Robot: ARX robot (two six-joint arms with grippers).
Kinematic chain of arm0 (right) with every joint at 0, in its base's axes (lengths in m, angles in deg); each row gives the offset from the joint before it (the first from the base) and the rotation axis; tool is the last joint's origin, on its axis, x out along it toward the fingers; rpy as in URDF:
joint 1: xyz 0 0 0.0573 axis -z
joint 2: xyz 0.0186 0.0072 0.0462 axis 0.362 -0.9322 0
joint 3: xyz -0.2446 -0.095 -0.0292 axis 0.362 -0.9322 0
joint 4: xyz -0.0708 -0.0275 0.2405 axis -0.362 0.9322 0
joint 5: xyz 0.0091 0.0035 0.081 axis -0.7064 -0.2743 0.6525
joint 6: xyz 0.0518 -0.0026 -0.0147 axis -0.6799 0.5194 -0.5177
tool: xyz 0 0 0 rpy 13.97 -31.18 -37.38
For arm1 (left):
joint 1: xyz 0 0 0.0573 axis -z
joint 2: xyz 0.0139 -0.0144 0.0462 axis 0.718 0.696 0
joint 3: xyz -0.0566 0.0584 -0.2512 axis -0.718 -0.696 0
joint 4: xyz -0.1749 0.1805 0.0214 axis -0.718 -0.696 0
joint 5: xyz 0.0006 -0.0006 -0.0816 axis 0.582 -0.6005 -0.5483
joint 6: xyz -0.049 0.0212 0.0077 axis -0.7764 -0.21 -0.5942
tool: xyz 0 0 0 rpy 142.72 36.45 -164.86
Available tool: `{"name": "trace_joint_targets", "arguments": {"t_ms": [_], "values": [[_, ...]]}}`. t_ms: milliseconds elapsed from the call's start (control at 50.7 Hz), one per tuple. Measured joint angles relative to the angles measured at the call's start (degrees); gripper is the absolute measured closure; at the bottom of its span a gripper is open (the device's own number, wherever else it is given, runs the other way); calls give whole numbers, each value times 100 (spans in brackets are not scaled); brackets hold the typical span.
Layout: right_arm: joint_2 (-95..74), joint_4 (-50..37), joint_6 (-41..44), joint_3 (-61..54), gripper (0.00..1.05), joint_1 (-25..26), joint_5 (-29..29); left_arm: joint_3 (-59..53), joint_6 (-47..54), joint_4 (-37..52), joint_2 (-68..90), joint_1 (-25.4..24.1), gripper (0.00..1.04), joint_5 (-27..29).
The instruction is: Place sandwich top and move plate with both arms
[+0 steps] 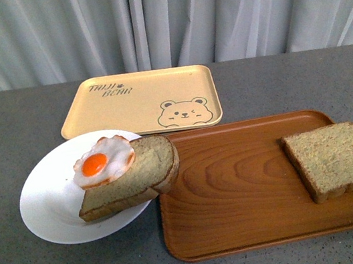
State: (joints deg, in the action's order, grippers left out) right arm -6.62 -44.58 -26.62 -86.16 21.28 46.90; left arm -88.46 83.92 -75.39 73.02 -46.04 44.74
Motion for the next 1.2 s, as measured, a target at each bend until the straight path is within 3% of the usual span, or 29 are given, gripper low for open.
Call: {"name": "trace_joint_targets", "arguments": {"t_ms": [749, 868, 1045, 1203], "values": [[0, 0, 2, 0, 9, 0, 0, 0, 0, 0, -2, 0, 9, 0], [-1274, 1113, -55, 562, 9, 341, 789, 0, 0, 0, -2, 0, 9, -7], [-3873, -323, -164, 940, 9, 1456, 1456, 0, 0, 0, -2, 0, 9, 0], [-5864, -1670, -426, 1475, 9, 1954, 1899, 0, 0, 0, -2, 2, 9, 2]]}}
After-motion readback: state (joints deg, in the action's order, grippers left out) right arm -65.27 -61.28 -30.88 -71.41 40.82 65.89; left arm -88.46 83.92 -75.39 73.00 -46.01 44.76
